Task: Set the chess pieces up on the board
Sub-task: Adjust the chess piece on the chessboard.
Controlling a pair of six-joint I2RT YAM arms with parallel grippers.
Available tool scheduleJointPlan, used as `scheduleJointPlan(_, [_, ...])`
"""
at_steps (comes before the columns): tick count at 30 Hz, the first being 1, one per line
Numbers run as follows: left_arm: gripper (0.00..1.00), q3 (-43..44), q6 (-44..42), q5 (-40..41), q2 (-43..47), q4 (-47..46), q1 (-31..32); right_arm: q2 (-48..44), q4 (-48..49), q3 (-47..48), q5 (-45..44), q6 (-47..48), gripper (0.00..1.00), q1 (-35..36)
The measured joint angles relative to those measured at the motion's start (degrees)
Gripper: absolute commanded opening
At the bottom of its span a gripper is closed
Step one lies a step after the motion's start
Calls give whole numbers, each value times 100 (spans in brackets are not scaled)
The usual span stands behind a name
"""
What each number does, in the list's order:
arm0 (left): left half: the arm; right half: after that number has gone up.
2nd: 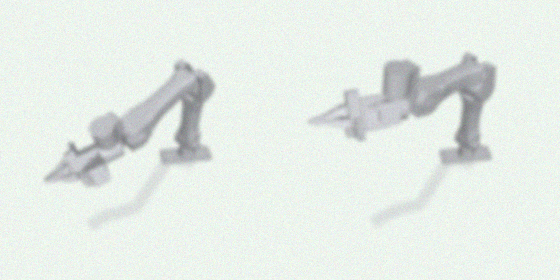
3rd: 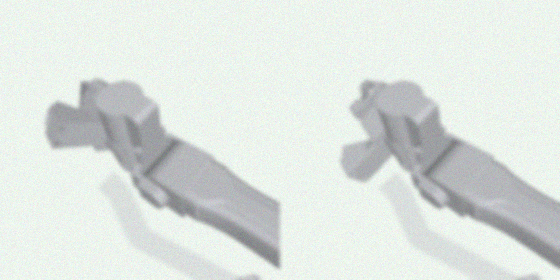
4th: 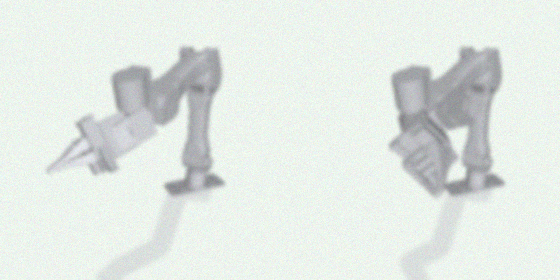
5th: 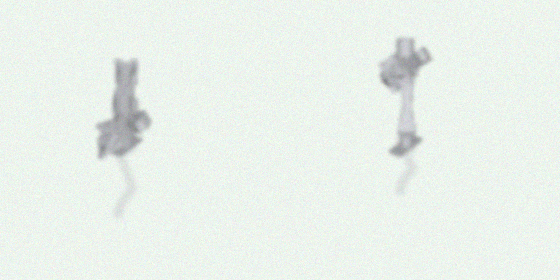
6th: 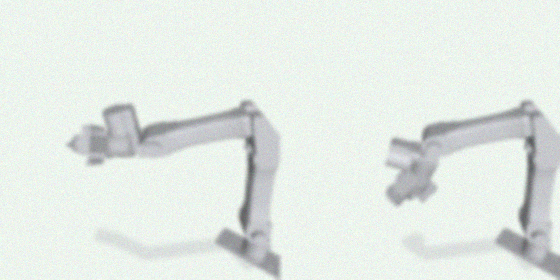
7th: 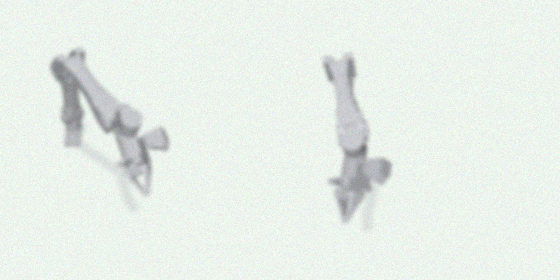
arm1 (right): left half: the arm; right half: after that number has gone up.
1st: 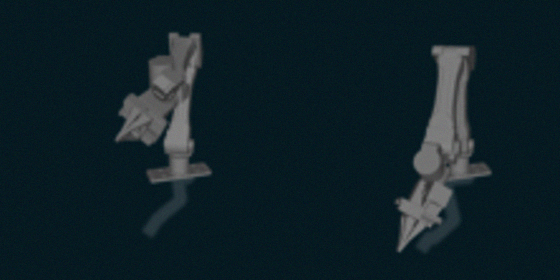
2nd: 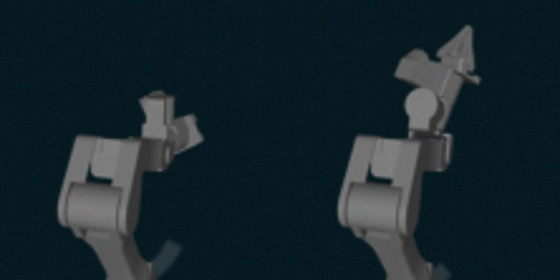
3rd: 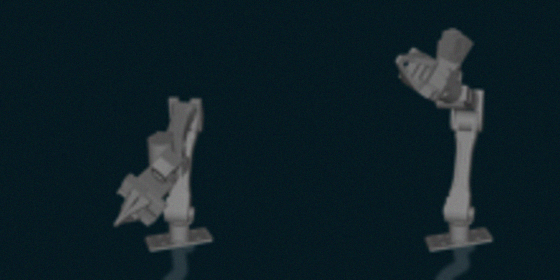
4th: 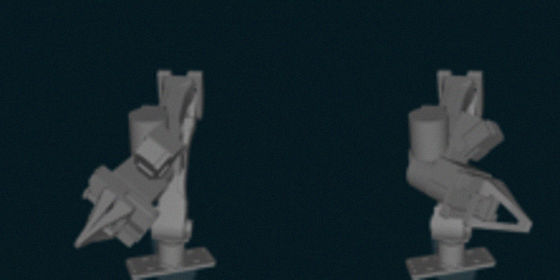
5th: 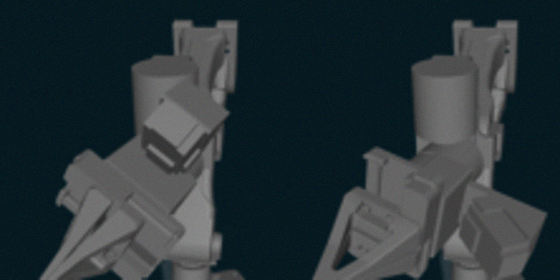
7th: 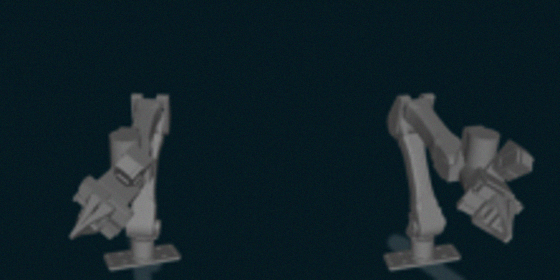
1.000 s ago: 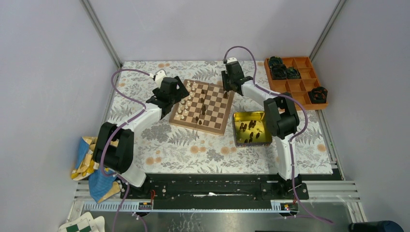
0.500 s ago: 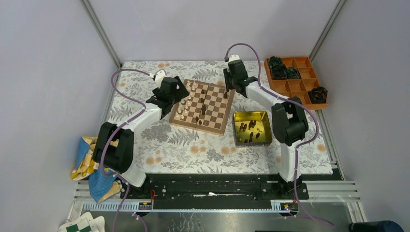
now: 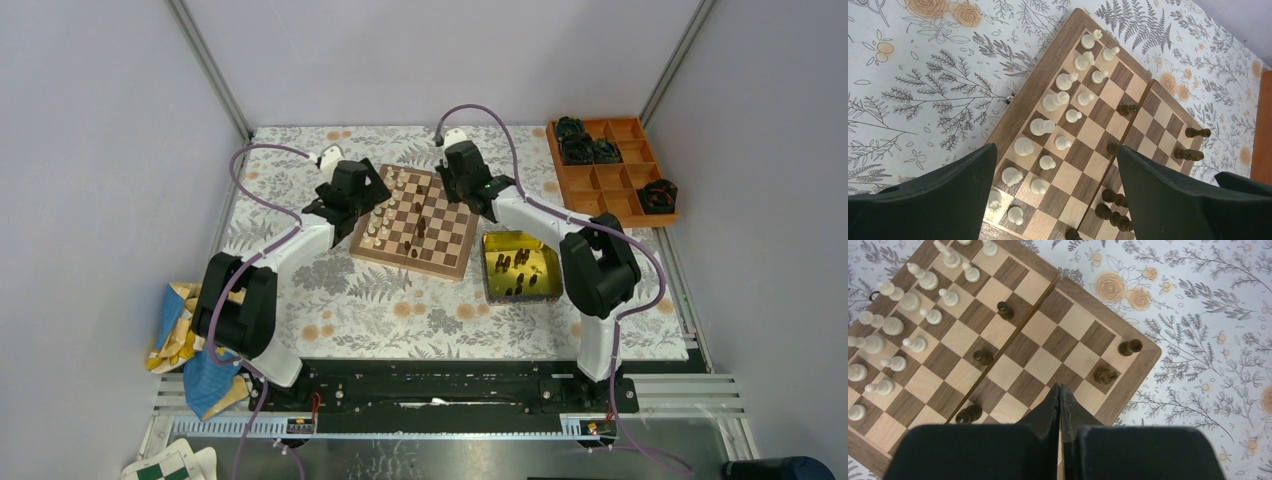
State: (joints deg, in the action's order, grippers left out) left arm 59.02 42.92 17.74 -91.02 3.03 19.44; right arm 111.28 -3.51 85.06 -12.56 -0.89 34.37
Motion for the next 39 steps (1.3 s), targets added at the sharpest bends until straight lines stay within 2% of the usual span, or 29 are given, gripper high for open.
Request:
scheduleJointPlan(22, [96, -46, 4, 0, 0, -4, 0, 697, 109, -81, -181, 116, 0, 63])
scheduleJointPlan(39, [97, -46, 2, 0, -127, -7, 0, 1045, 125, 129, -201, 195, 0, -229])
